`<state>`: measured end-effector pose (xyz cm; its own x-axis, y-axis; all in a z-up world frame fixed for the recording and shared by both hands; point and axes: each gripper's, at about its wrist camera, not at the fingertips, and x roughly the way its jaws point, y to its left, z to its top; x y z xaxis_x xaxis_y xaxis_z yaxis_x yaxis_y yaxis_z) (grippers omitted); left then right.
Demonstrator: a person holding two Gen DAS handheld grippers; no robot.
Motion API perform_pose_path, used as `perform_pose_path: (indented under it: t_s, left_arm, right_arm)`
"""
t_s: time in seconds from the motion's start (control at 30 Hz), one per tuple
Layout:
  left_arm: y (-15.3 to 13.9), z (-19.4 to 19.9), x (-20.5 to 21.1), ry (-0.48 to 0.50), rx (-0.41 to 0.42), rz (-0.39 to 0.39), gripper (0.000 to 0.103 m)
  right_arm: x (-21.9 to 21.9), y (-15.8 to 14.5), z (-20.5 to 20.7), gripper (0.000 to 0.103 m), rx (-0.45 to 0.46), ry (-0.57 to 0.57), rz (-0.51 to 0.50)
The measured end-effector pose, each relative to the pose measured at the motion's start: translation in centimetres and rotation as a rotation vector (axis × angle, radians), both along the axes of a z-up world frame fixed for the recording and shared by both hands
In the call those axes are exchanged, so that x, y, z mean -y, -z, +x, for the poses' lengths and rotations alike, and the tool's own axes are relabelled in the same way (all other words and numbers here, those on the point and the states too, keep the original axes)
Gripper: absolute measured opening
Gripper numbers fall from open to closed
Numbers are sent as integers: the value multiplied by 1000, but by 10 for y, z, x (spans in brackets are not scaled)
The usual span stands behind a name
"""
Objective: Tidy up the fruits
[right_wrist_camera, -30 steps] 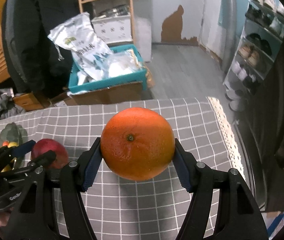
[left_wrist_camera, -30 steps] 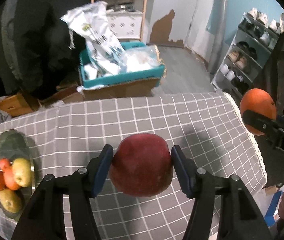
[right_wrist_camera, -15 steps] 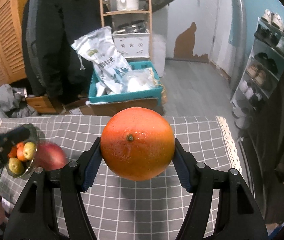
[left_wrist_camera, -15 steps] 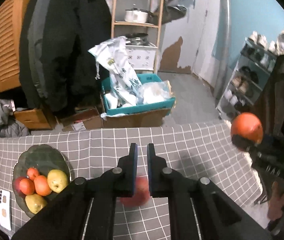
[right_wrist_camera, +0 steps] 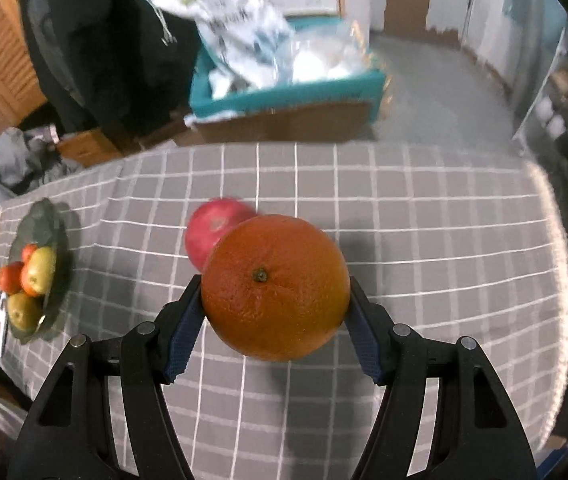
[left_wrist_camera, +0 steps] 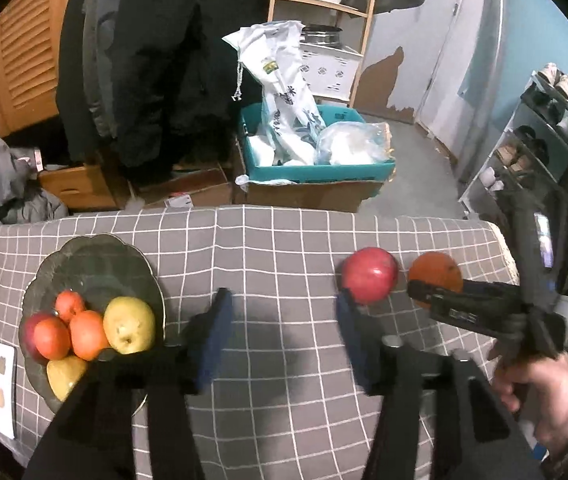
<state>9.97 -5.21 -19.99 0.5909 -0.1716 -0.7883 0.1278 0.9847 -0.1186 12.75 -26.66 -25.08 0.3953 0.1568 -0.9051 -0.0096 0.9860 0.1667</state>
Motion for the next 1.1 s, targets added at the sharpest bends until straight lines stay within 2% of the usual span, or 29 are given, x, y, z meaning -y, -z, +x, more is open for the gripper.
perform_pose_path:
  t_s: [0.07, 0.2, 0.5, 0.57, 0.67, 0.73, 0.97, 1.1]
  left_arm:
    - [6, 5, -1, 0, -9, 11, 65]
    - [18, 14, -3, 1, -37, 14, 65]
    - [36, 35, 17, 18, -86, -16, 66]
    - [39, 39, 22, 23, -100, -29, 70]
    - [47, 45, 30, 30, -110, -49, 81]
    - [54, 50, 37, 37, -119, -51, 87]
    - [85, 65, 69, 75, -201, -33, 87]
    - [96, 67, 91, 119, -203, 0, 88]
  right_arm:
    - [1, 15, 11, 67, -34, -1, -13]
    - [15, 18, 19, 67, -42, 32, 14]
    - [14, 36, 15, 67, -70, 15, 10]
    - [15, 37, 16, 67, -73, 15, 16]
    - [20, 36, 15, 67, -69, 27, 22]
    - [28, 33, 12, 67, -58, 52, 23]
    - [67, 31, -1, 67, -48, 164, 60]
    - [81, 34, -9, 67, -49, 206, 70]
